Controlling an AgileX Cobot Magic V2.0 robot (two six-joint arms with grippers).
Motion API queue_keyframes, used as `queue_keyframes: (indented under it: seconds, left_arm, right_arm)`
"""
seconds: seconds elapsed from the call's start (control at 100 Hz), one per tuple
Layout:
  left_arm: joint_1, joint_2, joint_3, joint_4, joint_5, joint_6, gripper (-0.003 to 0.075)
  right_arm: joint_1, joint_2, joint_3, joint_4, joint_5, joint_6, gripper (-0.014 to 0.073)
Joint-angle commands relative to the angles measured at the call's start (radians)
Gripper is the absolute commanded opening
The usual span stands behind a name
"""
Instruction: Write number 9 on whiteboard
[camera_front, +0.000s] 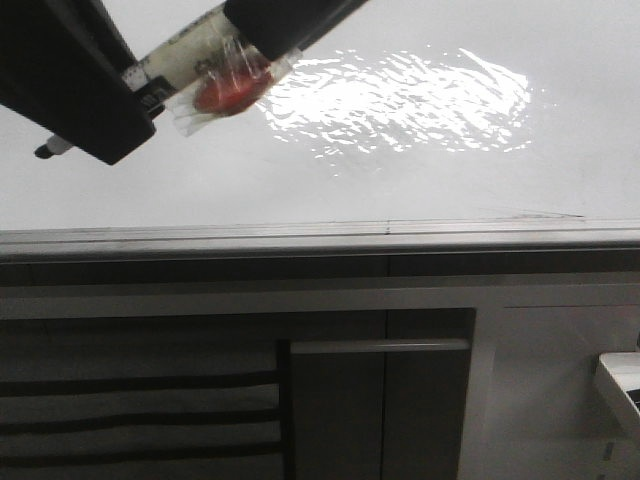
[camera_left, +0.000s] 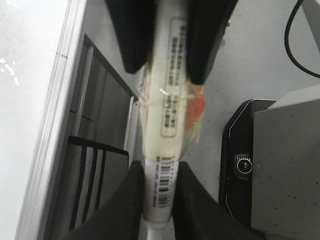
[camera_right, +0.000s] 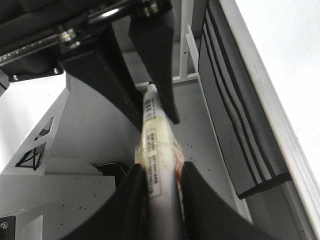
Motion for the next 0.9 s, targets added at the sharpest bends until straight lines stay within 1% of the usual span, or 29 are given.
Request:
queue_keyframes:
  seconds: [0.0,0.09,0.14,0.21,0.26,0.29,0.35,0.39,0.49,0.61,0.64,0.66,0.67,0.73,0.79,0.89]
  left_arm:
    - [-0.009,-0.018,-0.034,-0.033,-0.039,0.004,-0.0014]
    - [-0.007,-0.018,-0.034,-0.033,-0.041,0.004,0.0001]
    - [-0.007,-0.018,-0.034,-0.033,-0.041,0.004,0.0035]
    - [-0.007,-0.02,-0.034,-0.033,-0.05,0.004,0.0122]
    - [-0.007,-0.022,-0.038,-0.024,-0.053,0.004,0.0206]
    - [-0.005,-0.026,-0.046,-0.017,-0.057,0.004,0.0242]
    - [0.01,-0.041,-0.058,-0.002,-0.069,-0.021,0.0281]
    - [0.026,-0.059,-0.068,0.0,-0.079,-0.036,0.0283]
    - [0.086,-0.114,-0.071,0.0,-0.108,-0.069,0.0283]
    - [0.192,-0.183,-0.053,0.0,-0.117,-0.16,0.0282]
    - [0.219,-0.2,-0.047,0.0,-0.12,-0.198,0.0283]
    - [0.239,-0.212,-0.041,0.0,-0.12,-0.212,0.0283]
    - [0.245,-0.217,-0.039,0.0,-0.12,-0.216,0.0283]
    - [0.301,-0.257,-0.014,0.0,-0.123,-0.25,0.0282]
    - [0.344,-0.292,0.019,0.0,-0.14,-0.269,0.0282]
    - [0.402,-0.356,0.094,-0.024,-0.182,-0.286,0.0282]
  right_arm:
    - [0.001,-0.021,-0.035,0.045,-0.018,-0.017,0.0036]
    - [0.001,-0.021,-0.035,0.045,-0.016,-0.017,-0.0028]
    - [0.001,-0.021,-0.035,0.045,-0.014,-0.017,-0.006]
    - [0.001,-0.021,-0.035,0.045,-0.014,-0.017,-0.0064]
    - [0.001,-0.021,-0.035,0.035,-0.014,-0.017,-0.0064]
    - [-0.001,-0.025,-0.035,0.023,-0.014,-0.017,-0.0064]
    - [-0.005,-0.04,-0.035,-0.038,-0.018,0.012,-0.0064]
    - [-0.005,-0.059,-0.035,-0.089,-0.031,0.07,-0.0064]
    - [-0.005,-0.114,-0.035,-0.281,-0.05,0.248,-0.0064]
    - [-0.008,-0.185,-0.035,-0.514,-0.026,0.547,-0.0064]
    - [-0.013,-0.2,-0.029,-0.558,-0.022,0.643,-0.0064]
    - [-0.021,-0.211,-0.026,-0.58,-0.021,0.676,-0.0064]
    - [-0.028,-0.218,-0.019,-0.591,-0.021,0.718,-0.0064]
    - [-0.066,-0.247,0.007,-0.596,-0.04,0.782,-0.0064]
    - [-0.112,-0.281,0.056,-0.568,-0.08,0.835,-0.0064]
    - [-0.183,-0.318,0.152,-0.454,-0.19,0.857,-0.0064]
